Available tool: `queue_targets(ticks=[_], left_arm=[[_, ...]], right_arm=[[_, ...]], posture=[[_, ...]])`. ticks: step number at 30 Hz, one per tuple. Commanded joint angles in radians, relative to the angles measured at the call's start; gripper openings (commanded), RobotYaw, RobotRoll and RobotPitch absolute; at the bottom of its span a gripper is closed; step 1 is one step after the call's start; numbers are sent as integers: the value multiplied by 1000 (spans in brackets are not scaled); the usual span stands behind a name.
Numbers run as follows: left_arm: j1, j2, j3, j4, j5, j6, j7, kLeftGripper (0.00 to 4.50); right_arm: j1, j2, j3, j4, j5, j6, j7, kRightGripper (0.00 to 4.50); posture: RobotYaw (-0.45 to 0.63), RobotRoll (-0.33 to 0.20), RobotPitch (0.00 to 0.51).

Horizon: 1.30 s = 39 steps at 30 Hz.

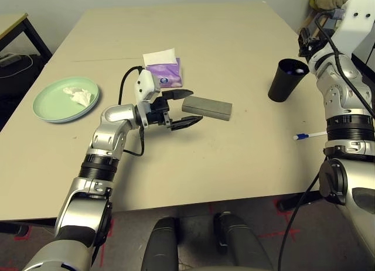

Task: Organize and tidy the items on the table.

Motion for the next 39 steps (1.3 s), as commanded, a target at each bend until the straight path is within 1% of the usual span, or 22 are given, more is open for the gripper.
queue_targets(ticks=[1, 3, 5, 7, 8, 10, 11, 13, 15, 19, 21, 23, 31, 39], left_arm=[[1, 0, -2, 10, 10, -6, 4, 4500], [2, 0, -1, 8, 10, -5, 6, 4500], [6, 2, -1, 3, 8, -4, 6, 4500], [14, 5, -1, -9, 7, -3, 5, 4500], [19, 8, -2, -14, 7, -7, 2, 4500], [28, 12, -3, -22, 6, -12, -3, 4500], [32, 14, -2, -26, 5, -12, -3, 4500], [35, 15, -1, -30, 3, -10, 0, 4500], [36, 14, -1, -32, 3, -7, 3, 4500], [41, 10, -4, -45, 2, -2, 8, 4500], [42, 7, -6, -44, 3, -2, 8, 4500], [43, 5, -8, -42, 4, -4, 7, 4500], [47, -9, -11, -44, 5, -2, 12, 4500], [64, -5, -10, -65, 0, 10, 9, 4500]], right_arm=[[0, -6, 10, 2, 2, -15, 34, 4484], [-3, -5, 12, 1, 15, -21, 71, 4484], [1, -15, 36, -3, 19, -13, 142, 4484], [26, -43, 98, -32, 37, -55, 345, 4484], [45, -70, 136, -53, 47, -127, 487, 4484], [68, -108, 177, -75, 61, -220, 664, 4484], [85, -135, 203, -97, 87, -222, 785, 4484], [135, -227, 286, -137, 102, -205, 1044, 4484], [159, -307, 358, -124, 60, -224, 1191, 4484], [158, -391, 427, -78, 4, -251, 1340, 4484], [146, -422, 458, -52, -25, -284, 1414, 4484], [137, -459, 498, -25, -77, -336, 1478, 4484], [62, -535, 627, 151, -291, -563, 1570, 4484], [12, -548, 688, 270, -453, -644, 1559, 4484]], posture=[[114, 0, 97], [117, 0, 101], [120, 0, 104], [124, 0, 109], [126, 0, 112], [126, 0, 116], [127, 0, 116], [129, 0, 120], [130, 0, 123], [129, 0, 137], [126, 0, 141], [122, 0, 145], [117, 0, 162], [115, 0, 175]])
